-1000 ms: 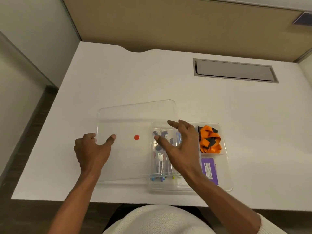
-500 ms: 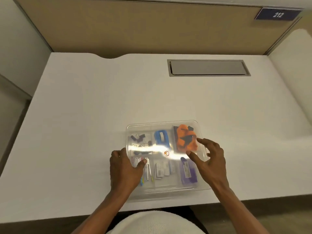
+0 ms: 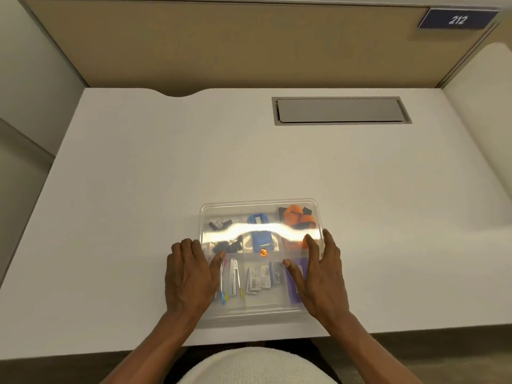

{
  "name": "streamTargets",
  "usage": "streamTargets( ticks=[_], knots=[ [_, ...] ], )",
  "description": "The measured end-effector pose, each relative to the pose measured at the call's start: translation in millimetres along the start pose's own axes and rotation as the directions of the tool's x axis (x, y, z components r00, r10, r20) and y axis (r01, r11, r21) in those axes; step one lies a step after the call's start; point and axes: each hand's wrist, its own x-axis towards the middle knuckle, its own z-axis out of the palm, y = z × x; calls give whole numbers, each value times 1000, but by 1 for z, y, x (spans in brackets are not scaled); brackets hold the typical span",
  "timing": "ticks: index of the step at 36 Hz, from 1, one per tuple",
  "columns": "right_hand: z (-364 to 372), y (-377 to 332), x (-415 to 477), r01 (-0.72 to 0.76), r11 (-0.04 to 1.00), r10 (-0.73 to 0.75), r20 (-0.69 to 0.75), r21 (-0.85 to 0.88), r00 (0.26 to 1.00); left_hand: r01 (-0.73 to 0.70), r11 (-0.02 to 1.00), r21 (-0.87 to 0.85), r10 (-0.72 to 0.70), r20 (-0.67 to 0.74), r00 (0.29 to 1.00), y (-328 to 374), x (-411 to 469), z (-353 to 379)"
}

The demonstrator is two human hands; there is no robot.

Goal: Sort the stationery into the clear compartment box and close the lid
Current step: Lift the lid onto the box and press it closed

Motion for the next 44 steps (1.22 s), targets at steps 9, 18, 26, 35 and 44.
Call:
streamTargets(
  ticks=[9,18,26,35,44],
  knots=[
    [13,9,1,103,994,-105,-44,-48,994,40,992,-118,-37,21,999,-1,-2,16],
    [20,12,3,92,991,-96,-35,-94,995,53,982,-184,-42,63,997,-4,4,23],
    [22,16,4,95,988,-98,-21,-124,995,-34,988,152,3,201,980,-4,26,3],
    [22,15,5,79,984,-84,-23,-158,996,271,962,-43,-259,189,947,16,107,-11],
    [27,19,7,71,986,-74,-19,-148,997,220,964,-152,-200,139,970,15,125,17]
  ],
)
